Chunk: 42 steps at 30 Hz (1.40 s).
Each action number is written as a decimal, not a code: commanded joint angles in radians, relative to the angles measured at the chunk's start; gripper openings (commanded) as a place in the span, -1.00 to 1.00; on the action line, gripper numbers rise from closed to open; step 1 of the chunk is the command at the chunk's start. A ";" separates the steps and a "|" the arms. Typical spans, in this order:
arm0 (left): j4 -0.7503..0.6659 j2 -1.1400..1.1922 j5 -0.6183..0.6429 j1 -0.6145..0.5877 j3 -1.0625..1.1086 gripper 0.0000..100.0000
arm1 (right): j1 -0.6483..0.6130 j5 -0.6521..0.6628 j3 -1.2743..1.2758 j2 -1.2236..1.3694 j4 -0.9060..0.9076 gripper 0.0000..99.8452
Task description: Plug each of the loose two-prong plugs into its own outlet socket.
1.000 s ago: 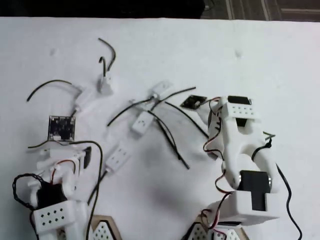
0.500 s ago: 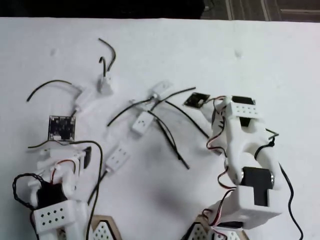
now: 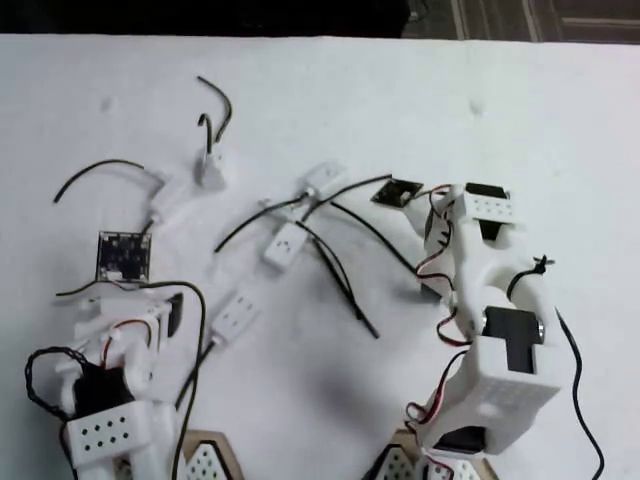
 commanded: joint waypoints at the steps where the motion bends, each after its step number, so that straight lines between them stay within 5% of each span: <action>1: 0.002 -0.024 0.003 0.001 -0.005 -0.41 | -0.002 0.005 0.002 0.010 0.022 -0.84; 13: 0.002 -0.025 0.003 0.001 0.000 -0.41 | -0.039 -0.003 0.003 -0.147 0.030 -0.97; 20: 0.002 -0.025 0.003 0.001 0.000 -0.41 | -0.170 -0.376 0.003 -0.308 0.044 -0.97; 27: 0.002 -0.025 0.003 0.001 0.002 -0.41 | -0.266 -0.571 0.002 -0.196 0.005 -0.82; 42: 0.002 -0.025 0.003 0.001 0.002 -0.41 | -0.259 -0.589 -0.005 -0.139 -0.021 -0.78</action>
